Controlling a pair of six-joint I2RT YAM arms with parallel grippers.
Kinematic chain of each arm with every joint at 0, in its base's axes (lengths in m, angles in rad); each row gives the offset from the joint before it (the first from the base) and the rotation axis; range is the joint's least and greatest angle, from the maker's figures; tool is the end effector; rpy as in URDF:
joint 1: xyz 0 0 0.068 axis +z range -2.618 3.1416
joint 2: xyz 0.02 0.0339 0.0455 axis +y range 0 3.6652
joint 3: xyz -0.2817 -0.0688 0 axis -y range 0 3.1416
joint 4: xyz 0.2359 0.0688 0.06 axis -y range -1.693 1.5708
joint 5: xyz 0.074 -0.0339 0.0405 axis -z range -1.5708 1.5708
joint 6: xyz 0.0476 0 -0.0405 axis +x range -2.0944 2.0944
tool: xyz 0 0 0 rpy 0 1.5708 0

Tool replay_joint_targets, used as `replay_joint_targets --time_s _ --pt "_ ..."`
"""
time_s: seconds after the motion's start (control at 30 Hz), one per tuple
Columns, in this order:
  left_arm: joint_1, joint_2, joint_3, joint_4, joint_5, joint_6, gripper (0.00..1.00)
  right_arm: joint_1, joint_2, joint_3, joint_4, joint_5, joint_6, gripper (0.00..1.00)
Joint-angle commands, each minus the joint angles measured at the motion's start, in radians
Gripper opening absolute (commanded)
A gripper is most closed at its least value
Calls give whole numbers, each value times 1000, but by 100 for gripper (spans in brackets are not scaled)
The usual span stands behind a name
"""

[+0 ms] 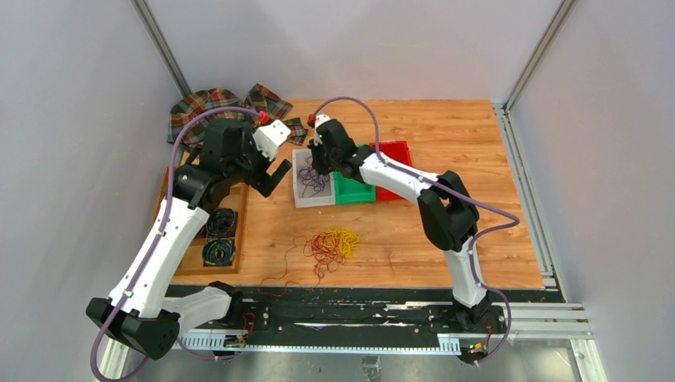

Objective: Untangle the cables

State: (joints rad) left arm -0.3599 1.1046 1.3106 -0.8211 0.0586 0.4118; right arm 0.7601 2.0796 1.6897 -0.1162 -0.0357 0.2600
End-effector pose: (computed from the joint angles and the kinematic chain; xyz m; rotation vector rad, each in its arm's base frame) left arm 0.1967 -0.0770 0.4020 0.8529 2.0115 -0.0346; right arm 0.3645 0.3489 0.2664 -0.5524 2.0719 0.6501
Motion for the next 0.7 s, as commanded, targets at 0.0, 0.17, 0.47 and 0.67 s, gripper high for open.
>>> replay_joint_targets --time_s 0.0,0.17,0.47,0.67 --pt "10 4 -14 6 5 14 98 31 41 16 -40 48 -54 2" --pt "13 11 -19 3 7 29 98 32 19 30 -61 105 -79 25" --pt "19 21 -4 -6 32 34 98 32 -69 34 -48 126 -125 46" --pt "18 17 -6 -24 54 50 98 34 9 64 -55 78 -88 47"
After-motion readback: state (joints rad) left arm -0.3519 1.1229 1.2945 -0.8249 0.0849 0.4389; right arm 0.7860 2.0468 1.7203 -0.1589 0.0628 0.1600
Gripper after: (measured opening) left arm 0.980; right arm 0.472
